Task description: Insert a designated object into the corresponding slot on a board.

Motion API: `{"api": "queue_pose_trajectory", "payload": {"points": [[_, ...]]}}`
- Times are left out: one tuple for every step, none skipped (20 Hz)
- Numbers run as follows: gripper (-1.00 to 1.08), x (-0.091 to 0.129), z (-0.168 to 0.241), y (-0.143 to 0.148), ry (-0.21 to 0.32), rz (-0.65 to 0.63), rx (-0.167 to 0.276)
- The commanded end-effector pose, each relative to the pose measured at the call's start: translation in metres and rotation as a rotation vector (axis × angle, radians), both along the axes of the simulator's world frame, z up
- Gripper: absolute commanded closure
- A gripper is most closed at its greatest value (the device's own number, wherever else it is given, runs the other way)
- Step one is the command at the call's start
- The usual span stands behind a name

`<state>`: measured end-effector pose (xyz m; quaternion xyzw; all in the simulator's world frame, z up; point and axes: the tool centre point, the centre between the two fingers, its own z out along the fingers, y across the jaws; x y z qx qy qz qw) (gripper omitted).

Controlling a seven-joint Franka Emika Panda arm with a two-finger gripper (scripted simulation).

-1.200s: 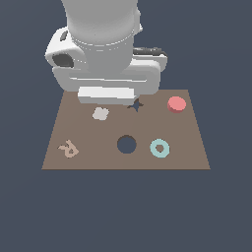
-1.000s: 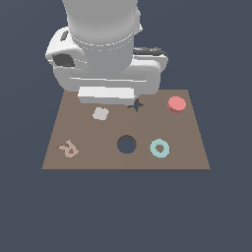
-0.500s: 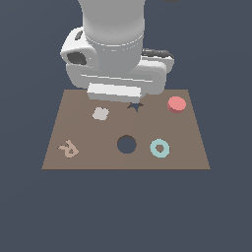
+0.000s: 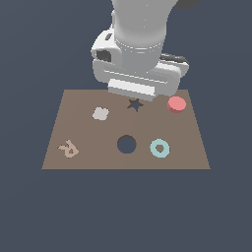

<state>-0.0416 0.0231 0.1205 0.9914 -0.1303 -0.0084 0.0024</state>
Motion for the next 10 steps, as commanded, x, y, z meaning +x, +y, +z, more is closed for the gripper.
{"api": "queue_pose_trajectory", "payload": {"points": [[-0.92, -0.008, -0.007, 0.015, -0.002, -0.050, 0.000], [-0.92, -0.010, -0.010, 0.021, -0.002, -0.072, 0.000], [-0.92, -0.013, -0.013, 0.028, -0.003, -0.095, 0.000], [-0.92, -0.016, -0.016, 0.035, -0.004, -0.118, 0.000], [-0.92, -0.018, -0.020, 0.042, -0.005, -0.142, -0.001], [-0.92, -0.021, -0.023, 0.049, -0.006, -0.166, -0.001], [-0.92, -0.023, -0.026, 0.056, -0.006, -0.189, -0.001], [-0.92, -0.025, -0.029, 0.063, -0.007, -0.212, -0.001], [-0.92, -0.026, -0.032, 0.070, -0.008, -0.234, -0.001], [-0.92, -0.028, -0.035, 0.077, -0.009, -0.255, -0.001]]}}
